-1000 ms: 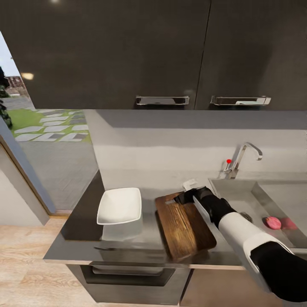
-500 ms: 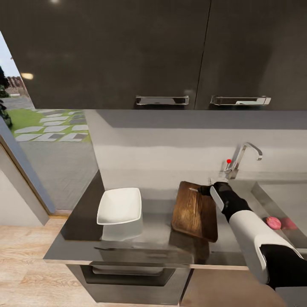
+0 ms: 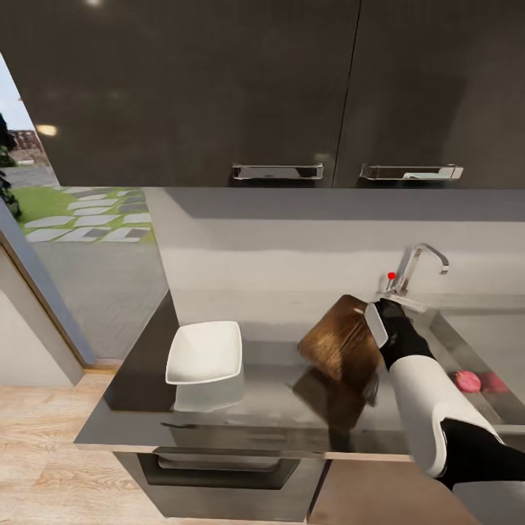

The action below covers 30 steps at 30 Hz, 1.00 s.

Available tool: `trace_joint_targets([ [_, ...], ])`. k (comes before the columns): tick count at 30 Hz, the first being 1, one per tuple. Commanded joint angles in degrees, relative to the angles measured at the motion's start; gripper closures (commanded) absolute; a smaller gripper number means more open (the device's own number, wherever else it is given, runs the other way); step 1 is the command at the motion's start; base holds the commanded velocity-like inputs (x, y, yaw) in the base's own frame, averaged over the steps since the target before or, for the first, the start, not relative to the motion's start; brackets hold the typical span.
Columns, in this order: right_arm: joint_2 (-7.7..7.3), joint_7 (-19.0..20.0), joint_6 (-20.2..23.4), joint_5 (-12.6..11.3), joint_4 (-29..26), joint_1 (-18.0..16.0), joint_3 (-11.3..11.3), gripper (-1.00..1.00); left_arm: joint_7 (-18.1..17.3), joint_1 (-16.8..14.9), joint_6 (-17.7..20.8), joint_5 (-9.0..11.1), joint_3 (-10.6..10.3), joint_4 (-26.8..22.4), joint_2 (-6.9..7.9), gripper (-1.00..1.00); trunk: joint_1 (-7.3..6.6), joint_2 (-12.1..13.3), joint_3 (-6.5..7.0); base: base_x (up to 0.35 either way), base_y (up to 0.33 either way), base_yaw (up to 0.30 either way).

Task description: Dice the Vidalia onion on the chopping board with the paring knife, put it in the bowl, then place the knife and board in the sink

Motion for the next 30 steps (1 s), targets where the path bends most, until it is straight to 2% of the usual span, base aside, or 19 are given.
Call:
trace_joint_targets([
  [1, 0.43, -2.4, 0.2, -1.8, -1.2, 0.0, -0.1, 1.00, 0.1, 0.0, -0.1, -0.2, -0.1, -0.1, 0.01, -1.00, 0.04, -0.1, -0.12, 0.000, 0.000, 0.000],
  [3, 1.01, -5.6, 0.2, -4.3, -2.7, 0.0, -0.1, 1.00, 0.1, 0.0, -0.1, -0.2, -0.1, -0.1, 0.01, -1.00, 0.04, -0.1, -0.12, 0.000, 0.000, 0.000],
  [7, 2.91, -17.0, 0.2, -12.4, -6.6, 0.0, -0.1, 1.00, 0.1, 0.0, -0.1, -0.2, -0.1, -0.1, 0.01, -1.00, 0.04, -0.1, -0.12, 0.000, 0.000, 0.000],
  [9, 4.27, -22.2, 0.0, -14.6, -8.4, 0.0, 0.0, 1.00, 0.1, 0.1, -0.1, -0.2, -0.1, -0.1, 0.01, -1.00, 0.04, -0.1, -0.12, 0.000, 0.000, 0.000],
  [13, 5.91, -28.7, -1.2, -15.8, -10.5, 0.0, -0.1, 1.00, 0.1, 0.0, -0.1, -0.2, -0.1, -0.1, 0.01, -1.00, 0.04, -0.1, -0.12, 0.000, 0.000, 0.000],
  [21, 8.95, -37.9, -5.8, -16.1, -11.2, 0.0, 0.0, 1.00, 0.0, 0.0, -0.2, -0.3, -0.1, 1.0, -0.03, -1.00, 0.04, -0.1, -0.12, -0.122, 0.000, 0.000],
  [22, 9.47, -40.4, -7.1, -16.1, -11.3, 0.0, 0.0, 1.00, 0.0, 0.0, -0.3, -0.3, -0.1, 1.2, -0.06, -1.00, 0.04, -0.1, -0.12, -0.309, 0.000, 0.000],
  [27, 9.52, -42.5, -10.7, -16.7, -11.2, 0.0, -0.2, 1.00, 0.0, 0.0, -0.4, -0.3, -0.1, 1.2, -0.73, -1.00, 0.04, -0.1, -0.12, -0.324, 0.024, 0.000],
  [30, 9.34, -42.8, -12.1, -20.6, -10.8, 0.0, -0.3, 1.00, 0.0, 0.0, -0.4, -0.3, -0.1, 1.2, -0.89, -1.00, 0.04, -0.1, -0.12, -0.326, 0.066, 0.000],
])
